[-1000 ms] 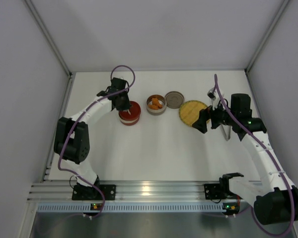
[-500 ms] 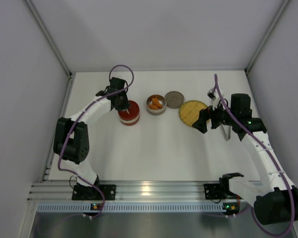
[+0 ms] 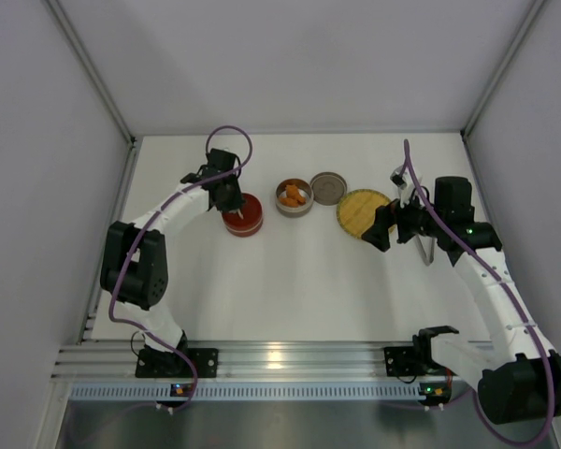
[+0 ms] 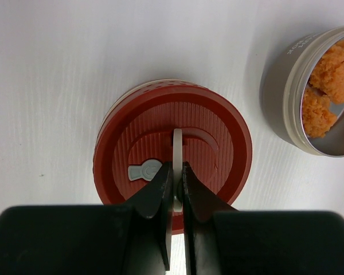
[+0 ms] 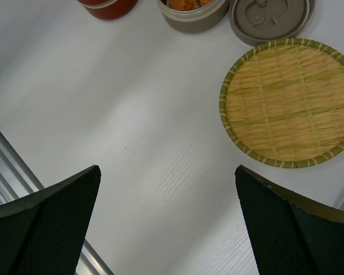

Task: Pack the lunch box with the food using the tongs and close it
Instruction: Move the packing box to the center of the board.

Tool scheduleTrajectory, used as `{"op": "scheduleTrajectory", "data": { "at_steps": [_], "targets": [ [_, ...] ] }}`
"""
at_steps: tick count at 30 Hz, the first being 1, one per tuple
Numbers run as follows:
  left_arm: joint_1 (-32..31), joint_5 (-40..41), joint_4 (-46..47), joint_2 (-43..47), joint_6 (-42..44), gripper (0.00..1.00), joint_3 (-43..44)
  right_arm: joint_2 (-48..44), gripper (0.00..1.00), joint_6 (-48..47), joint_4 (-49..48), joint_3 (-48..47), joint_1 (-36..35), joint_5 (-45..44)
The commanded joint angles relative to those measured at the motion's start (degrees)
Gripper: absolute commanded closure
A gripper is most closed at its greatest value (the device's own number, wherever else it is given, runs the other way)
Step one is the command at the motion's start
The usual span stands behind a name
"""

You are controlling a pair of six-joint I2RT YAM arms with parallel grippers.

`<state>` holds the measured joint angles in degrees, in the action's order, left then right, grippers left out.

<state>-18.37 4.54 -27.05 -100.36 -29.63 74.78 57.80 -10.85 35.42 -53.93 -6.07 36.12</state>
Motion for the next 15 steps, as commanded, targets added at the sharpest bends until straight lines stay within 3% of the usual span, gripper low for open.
{"op": "scheduleTrajectory", "data": {
  "at_steps": [1,15],
  "targets": [
    [0.2,-0.5,1.3,2.3,0.3,1.0,-0.3,-0.6,0.01,0.2,-2.9,0.1,1.4,0.9],
    [0.7,-2.5,2.0,-0.3,1.1,1.0,0.0,-0.7,0.01,-0.1,-2.6,0.1,1.4,0.8]
  ]
}}
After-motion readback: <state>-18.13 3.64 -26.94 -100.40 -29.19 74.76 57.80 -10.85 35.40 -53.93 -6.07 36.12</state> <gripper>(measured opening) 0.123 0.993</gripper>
